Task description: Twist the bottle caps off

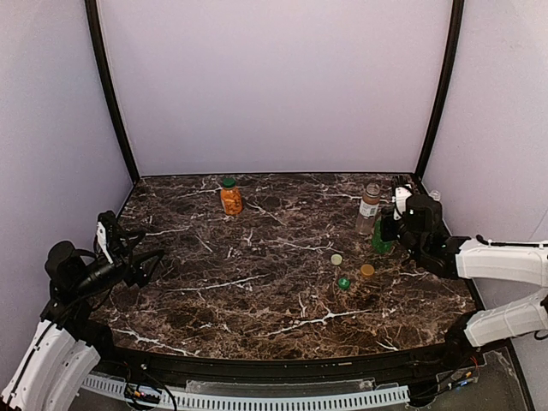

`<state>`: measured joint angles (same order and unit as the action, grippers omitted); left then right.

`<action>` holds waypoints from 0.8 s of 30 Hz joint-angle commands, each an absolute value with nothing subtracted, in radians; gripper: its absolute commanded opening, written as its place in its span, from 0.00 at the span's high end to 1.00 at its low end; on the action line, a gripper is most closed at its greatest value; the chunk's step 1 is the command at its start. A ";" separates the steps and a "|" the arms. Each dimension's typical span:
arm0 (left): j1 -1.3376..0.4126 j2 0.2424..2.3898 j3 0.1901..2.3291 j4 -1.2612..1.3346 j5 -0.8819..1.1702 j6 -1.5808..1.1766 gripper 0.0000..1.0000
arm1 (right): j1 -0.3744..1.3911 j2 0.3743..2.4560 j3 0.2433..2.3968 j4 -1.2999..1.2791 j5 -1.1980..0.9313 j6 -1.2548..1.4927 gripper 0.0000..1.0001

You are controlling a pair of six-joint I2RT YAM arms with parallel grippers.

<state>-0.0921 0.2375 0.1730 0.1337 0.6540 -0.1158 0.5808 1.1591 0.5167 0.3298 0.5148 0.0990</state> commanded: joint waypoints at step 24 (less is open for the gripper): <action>-0.048 0.267 0.160 0.158 0.669 -0.105 0.01 | 0.490 1.261 0.575 0.245 0.442 0.207 0.44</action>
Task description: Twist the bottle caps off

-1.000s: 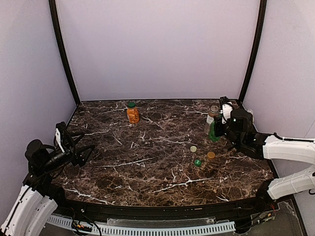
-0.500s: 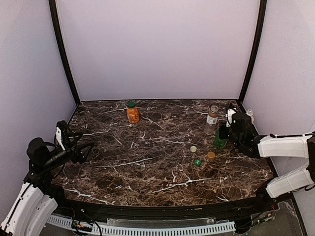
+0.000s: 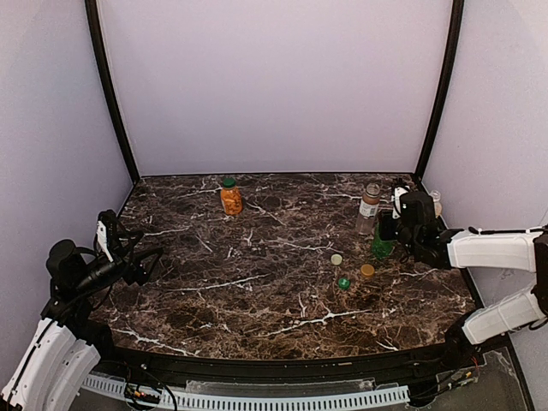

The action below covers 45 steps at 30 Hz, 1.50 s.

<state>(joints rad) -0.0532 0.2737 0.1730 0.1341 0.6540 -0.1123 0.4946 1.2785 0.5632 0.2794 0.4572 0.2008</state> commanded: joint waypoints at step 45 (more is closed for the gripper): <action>-0.128 1.833 1.777 -0.941 0.285 0.483 0.01 | 0.511 0.758 0.881 -0.245 -0.073 0.321 0.01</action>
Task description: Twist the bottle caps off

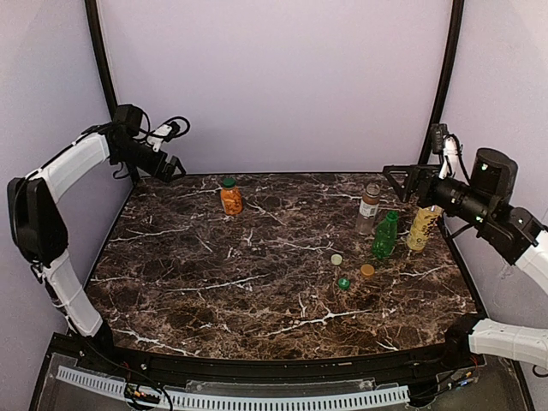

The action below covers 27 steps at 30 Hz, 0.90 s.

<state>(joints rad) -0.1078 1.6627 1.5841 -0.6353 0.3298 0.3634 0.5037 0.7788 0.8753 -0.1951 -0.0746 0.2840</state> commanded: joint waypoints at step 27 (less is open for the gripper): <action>-0.336 2.155 1.866 -0.322 0.292 0.340 0.21 | 0.611 0.966 1.050 -0.362 0.040 0.425 0.02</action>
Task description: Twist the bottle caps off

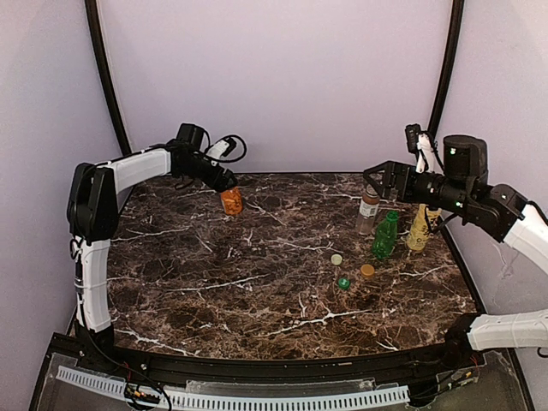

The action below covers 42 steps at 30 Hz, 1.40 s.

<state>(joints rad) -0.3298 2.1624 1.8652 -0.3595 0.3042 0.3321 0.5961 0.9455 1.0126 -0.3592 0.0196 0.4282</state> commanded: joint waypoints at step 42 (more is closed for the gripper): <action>-0.338 1.915 1.931 -0.704 0.481 0.557 0.99 | 0.711 1.078 1.156 -0.317 -0.121 0.186 0.01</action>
